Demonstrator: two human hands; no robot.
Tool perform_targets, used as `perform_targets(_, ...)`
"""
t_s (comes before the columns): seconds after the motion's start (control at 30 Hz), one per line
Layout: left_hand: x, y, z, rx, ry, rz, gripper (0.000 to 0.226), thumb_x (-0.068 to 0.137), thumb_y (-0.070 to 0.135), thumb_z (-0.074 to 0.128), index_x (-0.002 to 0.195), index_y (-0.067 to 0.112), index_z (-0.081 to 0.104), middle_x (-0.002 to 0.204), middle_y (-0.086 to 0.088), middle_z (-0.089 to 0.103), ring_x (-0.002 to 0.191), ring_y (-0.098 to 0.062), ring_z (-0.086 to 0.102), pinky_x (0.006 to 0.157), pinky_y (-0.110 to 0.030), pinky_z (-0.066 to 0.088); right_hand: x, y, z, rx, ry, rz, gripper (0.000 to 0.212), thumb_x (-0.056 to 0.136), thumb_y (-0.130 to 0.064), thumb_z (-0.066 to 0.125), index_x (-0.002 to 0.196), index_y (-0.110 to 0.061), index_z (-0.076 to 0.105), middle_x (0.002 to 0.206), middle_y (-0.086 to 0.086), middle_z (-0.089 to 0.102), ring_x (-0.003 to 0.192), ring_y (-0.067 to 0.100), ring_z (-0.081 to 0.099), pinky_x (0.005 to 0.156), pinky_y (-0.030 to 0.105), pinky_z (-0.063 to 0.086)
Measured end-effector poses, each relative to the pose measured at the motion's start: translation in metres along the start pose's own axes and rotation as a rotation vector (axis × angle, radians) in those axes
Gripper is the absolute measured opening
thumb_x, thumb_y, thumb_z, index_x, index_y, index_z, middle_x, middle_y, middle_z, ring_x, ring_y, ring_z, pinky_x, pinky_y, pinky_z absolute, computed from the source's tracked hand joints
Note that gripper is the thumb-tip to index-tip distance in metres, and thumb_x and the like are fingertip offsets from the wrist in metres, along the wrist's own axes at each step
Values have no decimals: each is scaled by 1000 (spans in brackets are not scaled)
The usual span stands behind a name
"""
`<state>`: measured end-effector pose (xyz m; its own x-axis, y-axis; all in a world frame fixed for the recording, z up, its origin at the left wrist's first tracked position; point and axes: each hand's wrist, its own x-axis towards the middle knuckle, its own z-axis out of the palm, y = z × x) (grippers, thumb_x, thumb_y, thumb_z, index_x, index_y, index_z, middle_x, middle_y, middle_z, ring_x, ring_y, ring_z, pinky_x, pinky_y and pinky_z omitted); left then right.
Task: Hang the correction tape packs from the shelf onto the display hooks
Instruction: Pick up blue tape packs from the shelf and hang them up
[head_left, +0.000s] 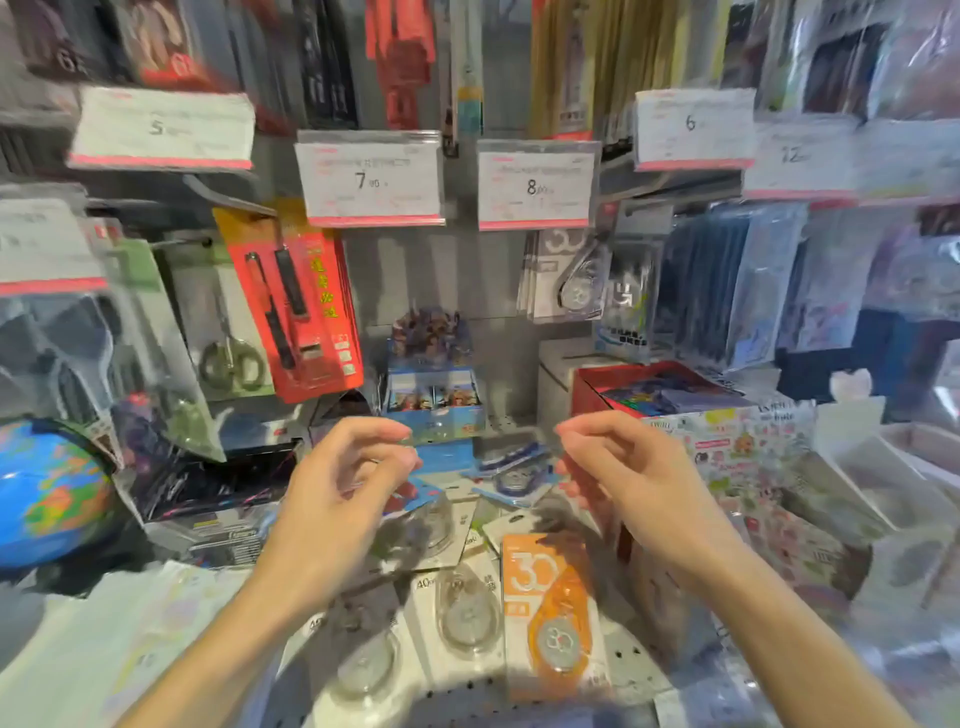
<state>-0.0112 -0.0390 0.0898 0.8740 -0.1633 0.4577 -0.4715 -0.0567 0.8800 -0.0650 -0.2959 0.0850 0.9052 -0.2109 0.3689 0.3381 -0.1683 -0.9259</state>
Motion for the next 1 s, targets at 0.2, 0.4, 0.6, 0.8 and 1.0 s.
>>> perform_targets(0.2, 12, -44, -33, 102, -86, -118, 16, 96, 8, 67, 102, 23, 66, 83, -2, 74, 74, -21, 71, 71, -32, 58, -2, 27, 44, -239, 27, 67, 10, 101, -22, 66, 96, -25, 75, 83, 5, 77, 64, 7, 67, 61, 20, 54)
perform_targets(0.4, 36, -91, -28, 515, -257, -105, 16, 100, 22, 61, 113, 31, 60, 97, 15, 67, 93, -3, 64, 90, -31, 49, 15, 63, 60, -654, -20, 103, 15, 100, -25, 60, 91, -33, 70, 82, 1, 78, 70, 14, 72, 73, 36, 60)
perform_targets(0.6, 66, -120, -24, 862, -396, -231, 46, 104, 28, 54, 148, 19, 45, 149, -8, 45, 143, -25, 40, 118, -35, 29, 43, 95, 91, -835, -207, 15, 11, 96, -30, 63, 101, -26, 73, 92, -10, 70, 92, 15, 66, 85, 30, 49)
perform_targets(0.8, 78, -143, -27, 977, -462, -344, 53, 106, 30, 47, 155, 12, 37, 157, -14, 35, 153, -31, 22, 124, -39, 22, 68, 113, 109, -939, -439, -95, 35, 101, -38, 59, 129, -22, 71, 134, 1, 62, 131, 21, 54, 113, 29, 36)
perform_targets(1.0, 88, -155, -26, 1040, -480, -343, 39, 101, 38, 55, 129, 11, 55, 137, -13, 45, 137, -32, 37, 114, -39, 32, 72, 120, 102, -916, -489, -52, 34, 100, -42, 61, 126, -25, 75, 141, -5, 63, 132, 14, 55, 109, 22, 34)
